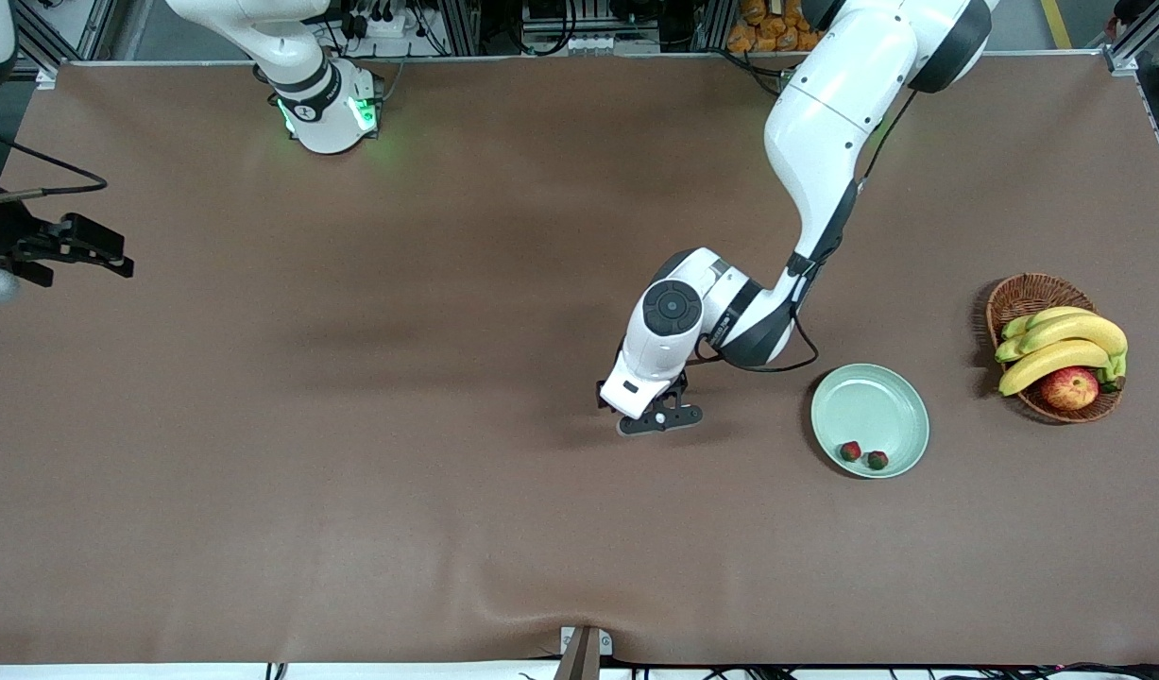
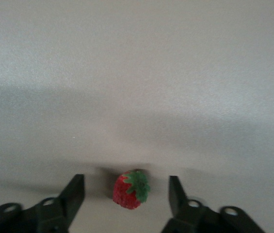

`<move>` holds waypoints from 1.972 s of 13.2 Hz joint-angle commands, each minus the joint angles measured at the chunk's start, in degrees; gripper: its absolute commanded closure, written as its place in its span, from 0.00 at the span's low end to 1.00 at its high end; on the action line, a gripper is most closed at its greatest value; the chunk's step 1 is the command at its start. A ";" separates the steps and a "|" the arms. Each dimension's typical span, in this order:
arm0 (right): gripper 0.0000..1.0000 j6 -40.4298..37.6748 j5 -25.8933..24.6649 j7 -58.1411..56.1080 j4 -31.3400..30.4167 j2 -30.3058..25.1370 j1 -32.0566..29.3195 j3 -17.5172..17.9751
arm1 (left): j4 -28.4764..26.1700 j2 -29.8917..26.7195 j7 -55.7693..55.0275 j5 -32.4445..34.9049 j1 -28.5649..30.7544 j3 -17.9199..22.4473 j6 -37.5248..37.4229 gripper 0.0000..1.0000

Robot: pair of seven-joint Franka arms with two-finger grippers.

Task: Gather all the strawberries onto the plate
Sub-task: 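Return the right arm to rest while the left gripper reaches the strawberry, then close the left gripper on the strawberry and lift it, then carry the strawberry over the plate and open the left gripper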

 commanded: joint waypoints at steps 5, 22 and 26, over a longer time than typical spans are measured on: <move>0.00 -3.03 -1.19 0.16 0.19 -1.19 -5.98 5.93 | 1.07 2.33 0.33 0.92 -1.09 0.52 -0.32 0.57; 0.00 -10.32 -0.57 3.24 0.90 -3.47 -5.99 5.31 | -6.91 -17.00 23.24 -0.32 30.09 -8.98 -29.15 1.00; 0.00 -11.03 -0.57 5.25 0.90 -4.18 -5.55 5.66 | -12.97 -15.86 25.38 2.76 34.33 -8.71 -26.52 1.00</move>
